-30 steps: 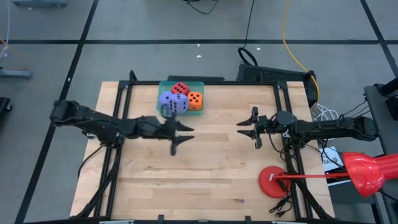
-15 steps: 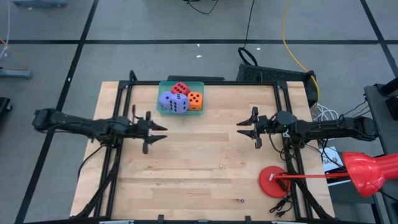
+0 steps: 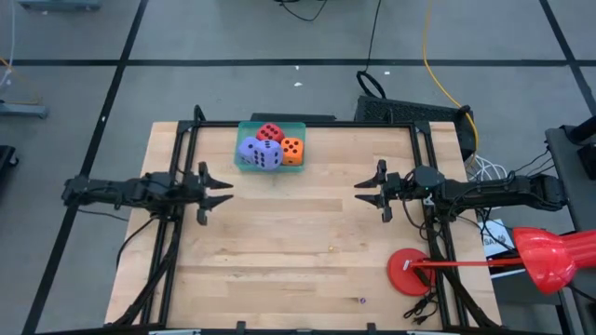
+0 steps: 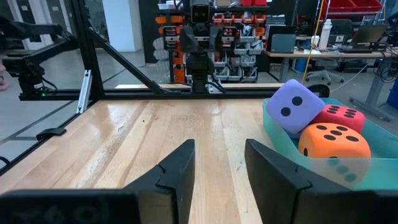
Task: Pick & Place Dice
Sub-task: Put the small yellow dice into the green bin
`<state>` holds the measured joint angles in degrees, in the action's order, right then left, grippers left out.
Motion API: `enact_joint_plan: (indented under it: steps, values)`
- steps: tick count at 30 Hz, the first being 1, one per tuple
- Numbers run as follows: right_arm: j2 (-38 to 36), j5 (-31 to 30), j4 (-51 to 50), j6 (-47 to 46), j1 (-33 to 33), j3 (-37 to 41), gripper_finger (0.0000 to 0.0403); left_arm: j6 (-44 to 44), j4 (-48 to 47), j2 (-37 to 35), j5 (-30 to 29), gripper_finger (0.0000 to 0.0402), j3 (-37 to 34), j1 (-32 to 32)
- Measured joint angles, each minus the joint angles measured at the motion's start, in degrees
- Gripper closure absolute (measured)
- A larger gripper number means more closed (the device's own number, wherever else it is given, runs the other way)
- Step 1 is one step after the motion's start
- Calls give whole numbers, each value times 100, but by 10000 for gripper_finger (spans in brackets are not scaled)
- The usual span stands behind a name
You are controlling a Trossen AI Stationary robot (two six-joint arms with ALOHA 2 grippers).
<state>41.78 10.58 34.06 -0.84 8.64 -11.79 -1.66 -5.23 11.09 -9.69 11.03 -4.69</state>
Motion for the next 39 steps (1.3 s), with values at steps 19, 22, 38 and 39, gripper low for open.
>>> enact_joint_plan:
  steps: [19,22,38,39]
  values:
    - [1,-1,-2,0,1,0,273,-334,-821,-402,-138,250,0,0]
    - [2,-1,-2,0,-1,0,273,-334,-807,-402,-138,250,0,0]
    - [0,1,-2,0,0,0,273,-329,-805,-400,-137,250,0,0]
    - [1,0,-2,0,0,0,273,-329,-805,-400,-136,250,0,0]
